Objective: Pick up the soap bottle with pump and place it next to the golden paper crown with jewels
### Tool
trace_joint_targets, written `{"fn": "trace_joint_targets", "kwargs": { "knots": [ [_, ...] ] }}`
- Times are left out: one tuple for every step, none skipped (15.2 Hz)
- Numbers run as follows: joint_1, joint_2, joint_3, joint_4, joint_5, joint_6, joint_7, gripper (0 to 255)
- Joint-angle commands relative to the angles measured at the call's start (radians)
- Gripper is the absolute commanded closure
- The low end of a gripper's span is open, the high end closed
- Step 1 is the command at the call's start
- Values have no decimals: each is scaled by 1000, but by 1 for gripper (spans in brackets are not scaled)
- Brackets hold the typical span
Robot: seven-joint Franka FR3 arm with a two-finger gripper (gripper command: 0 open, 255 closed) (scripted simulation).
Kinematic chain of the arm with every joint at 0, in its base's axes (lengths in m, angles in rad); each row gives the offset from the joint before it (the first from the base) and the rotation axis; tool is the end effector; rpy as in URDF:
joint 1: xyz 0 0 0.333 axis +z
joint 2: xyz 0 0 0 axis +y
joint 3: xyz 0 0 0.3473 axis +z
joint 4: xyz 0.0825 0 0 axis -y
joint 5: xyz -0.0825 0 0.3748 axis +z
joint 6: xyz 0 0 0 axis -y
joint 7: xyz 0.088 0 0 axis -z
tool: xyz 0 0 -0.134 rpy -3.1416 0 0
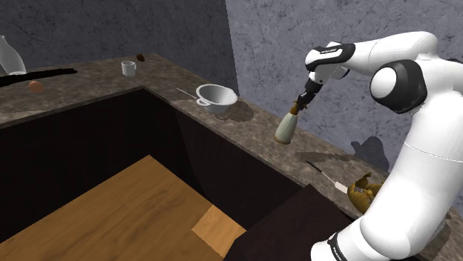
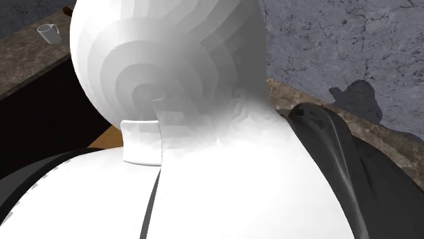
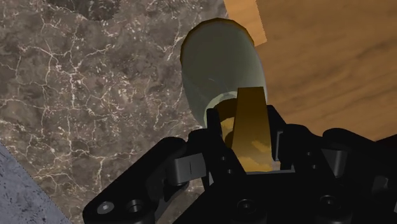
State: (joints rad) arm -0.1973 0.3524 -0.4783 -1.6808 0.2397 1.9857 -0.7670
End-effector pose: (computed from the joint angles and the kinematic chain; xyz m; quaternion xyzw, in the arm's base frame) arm 0.5380 -0.3651 0.4208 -0.9995 -0.0093 -0.0183 0.0235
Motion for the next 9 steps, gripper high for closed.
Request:
{"fn": "trace_joint_targets", "kwargs": {
  "knots": [
    [-1,-5,-2,19,-4,-23,3,255],
    [-1,-9,-3,28,-7,-35,5,255],
    [-1,-12,-4,37,-9,-47,7,255],
    [-1,-15,-5,47,-11,-59,9,255],
    [-1,-18,-6,56,-13,-71,11,255],
    [-1,-21,-7,66,-15,-83,13,255],
    [-2,-23,-8,76,-17,-96,15,255],
    [-2,-26,-8,87,-19,-108,17,255],
    [-2,-28,-9,98,-21,-121,19,255]
  ]
}}
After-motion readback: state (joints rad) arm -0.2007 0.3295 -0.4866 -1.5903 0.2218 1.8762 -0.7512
